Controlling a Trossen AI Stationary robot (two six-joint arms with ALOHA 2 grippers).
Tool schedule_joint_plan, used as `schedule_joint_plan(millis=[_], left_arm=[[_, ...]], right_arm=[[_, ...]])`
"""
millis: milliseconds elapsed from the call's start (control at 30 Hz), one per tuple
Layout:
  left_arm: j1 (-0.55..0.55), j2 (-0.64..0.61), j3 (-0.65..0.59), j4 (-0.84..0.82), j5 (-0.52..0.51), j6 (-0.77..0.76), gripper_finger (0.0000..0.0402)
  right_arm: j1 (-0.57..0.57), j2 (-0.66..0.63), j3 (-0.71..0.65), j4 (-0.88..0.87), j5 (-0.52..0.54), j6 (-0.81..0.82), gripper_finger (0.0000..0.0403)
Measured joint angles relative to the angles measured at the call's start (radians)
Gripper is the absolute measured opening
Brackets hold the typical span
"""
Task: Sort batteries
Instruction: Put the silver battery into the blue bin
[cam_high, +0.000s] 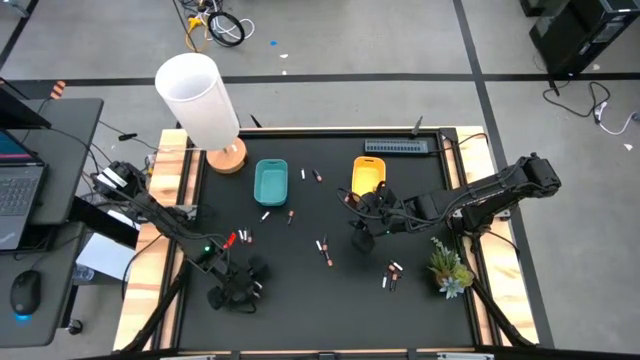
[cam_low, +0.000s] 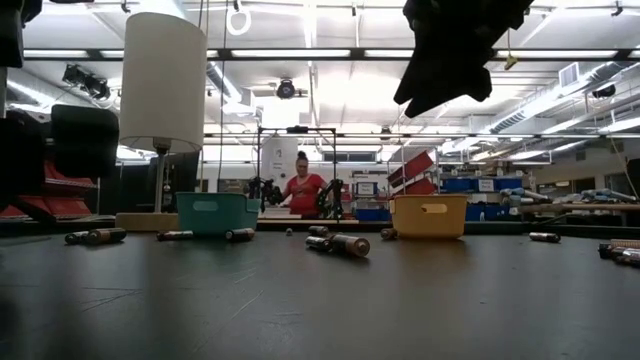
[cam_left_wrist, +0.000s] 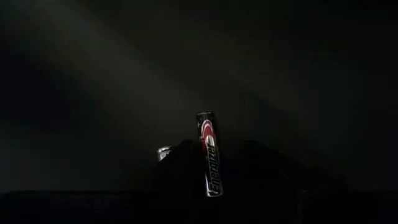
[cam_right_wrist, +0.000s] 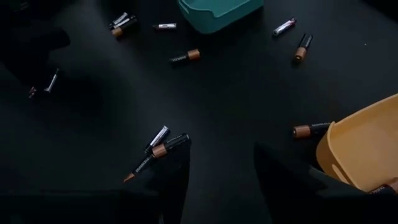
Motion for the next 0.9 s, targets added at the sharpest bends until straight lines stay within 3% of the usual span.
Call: schedule_joint_plan(millis=[167, 433, 900], left_arm=[[0.005, 0.032, 0.002, 0.012, 0.014, -0.049, 0.0132], [0.007, 0.092, 0.007, 0.044, 0.050, -0.078, 0.0034], [0.008, 0.071, 0.000, 0.053, -0.036, -0.159, 0.0029]], right_arm=[[0.000, 0.000, 0.000, 0.000, 0.000, -0.002, 0.0187], [0.000, 0.000, 0.000, 0.001, 0.000, -0.009, 0.0187], [0.000, 0.000, 0.000, 0.001, -0.004, -0.009, 0.0187]])
